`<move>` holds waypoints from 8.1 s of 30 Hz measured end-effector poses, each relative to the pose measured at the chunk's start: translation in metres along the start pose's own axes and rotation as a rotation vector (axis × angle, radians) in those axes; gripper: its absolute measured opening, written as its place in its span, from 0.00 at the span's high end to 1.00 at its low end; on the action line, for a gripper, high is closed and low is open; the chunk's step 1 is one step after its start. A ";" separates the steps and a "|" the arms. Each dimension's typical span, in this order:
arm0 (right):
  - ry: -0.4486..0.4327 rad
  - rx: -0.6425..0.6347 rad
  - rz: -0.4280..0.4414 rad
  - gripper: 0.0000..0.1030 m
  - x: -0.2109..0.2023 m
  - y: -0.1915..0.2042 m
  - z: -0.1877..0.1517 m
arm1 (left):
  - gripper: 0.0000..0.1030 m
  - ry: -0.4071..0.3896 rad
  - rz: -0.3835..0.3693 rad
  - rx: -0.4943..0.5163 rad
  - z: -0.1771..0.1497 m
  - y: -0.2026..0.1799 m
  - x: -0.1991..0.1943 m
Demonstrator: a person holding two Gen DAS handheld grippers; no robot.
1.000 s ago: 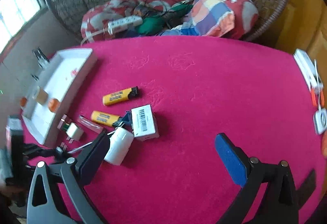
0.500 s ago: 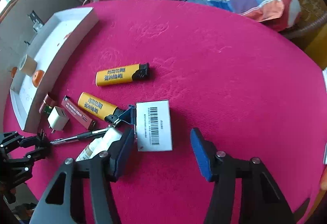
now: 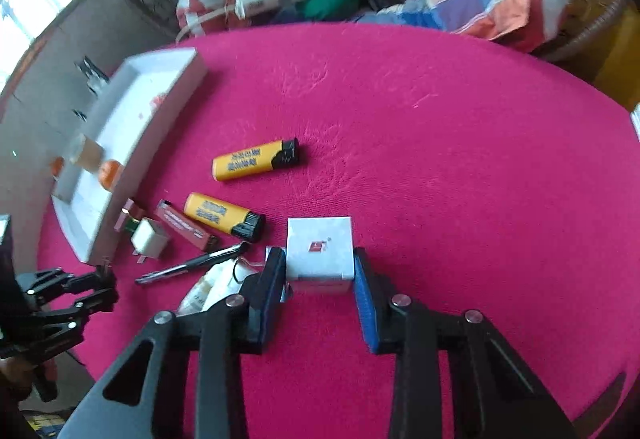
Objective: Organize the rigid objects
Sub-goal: 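Grasp the black charger plug with the left tool while the right tool grasps the small white box, then lift and carry the charger plug and white box toward the tray with both tools, then open the left tool over the tray to drop the charger while the right tool releases the box, then move both open tools back over the remaining table objects, then grasp the white square plug with the left tool while the right tool grasps the blue binder clip, then lift and carry the white plug and blue clip toward the tray with both tools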
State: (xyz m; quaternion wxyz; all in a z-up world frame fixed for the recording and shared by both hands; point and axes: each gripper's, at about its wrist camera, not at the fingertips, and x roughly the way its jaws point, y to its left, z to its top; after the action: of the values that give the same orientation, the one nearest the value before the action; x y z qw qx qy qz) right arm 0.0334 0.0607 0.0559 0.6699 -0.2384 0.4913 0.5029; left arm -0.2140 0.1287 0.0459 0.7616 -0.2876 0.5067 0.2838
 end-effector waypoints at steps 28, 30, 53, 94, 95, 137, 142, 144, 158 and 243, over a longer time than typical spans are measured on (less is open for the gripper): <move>-0.044 0.172 -0.073 0.65 -0.001 -0.037 -0.026 | 0.72 -0.095 -0.139 0.041 0.022 -0.030 -0.046; -0.031 0.177 -0.056 0.65 0.000 -0.037 -0.027 | 0.72 -0.094 -0.145 0.038 0.022 -0.030 -0.045; -0.512 -0.064 0.053 0.67 -0.182 0.063 0.025 | 0.72 -0.437 -0.087 0.116 0.082 -0.048 -0.175; -0.835 -0.201 0.173 0.67 -0.251 0.218 0.067 | 0.72 -0.626 0.056 -0.034 0.098 0.089 -0.268; -0.830 -0.203 0.175 0.67 -0.249 0.221 0.069 | 0.72 -0.624 0.057 -0.036 0.098 0.092 -0.268; -0.050 -0.114 0.028 0.66 0.071 0.258 0.112 | 0.72 -0.051 0.009 -0.043 0.180 0.195 -0.021; -0.080 -0.160 -0.001 0.61 0.070 0.267 0.113 | 0.42 -0.106 0.031 -0.064 0.180 0.194 -0.031; -0.100 -0.174 0.002 0.25 0.068 0.267 0.115 | 0.11 -0.143 0.046 -0.082 0.180 0.194 -0.037; -0.247 -0.257 -0.036 0.00 0.011 0.259 0.095 | 0.00 -0.262 0.122 -0.125 0.158 0.175 -0.082; -0.128 0.013 0.006 0.82 -0.059 -0.008 -0.012 | 0.75 -0.064 -0.101 0.140 0.104 -0.064 -0.014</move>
State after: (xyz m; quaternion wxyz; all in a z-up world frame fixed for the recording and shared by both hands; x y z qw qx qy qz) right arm 0.0348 0.0219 0.1022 0.7000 -0.1998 0.4516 0.5158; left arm -0.1089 0.1591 0.1021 0.8090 -0.2497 0.4855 0.2177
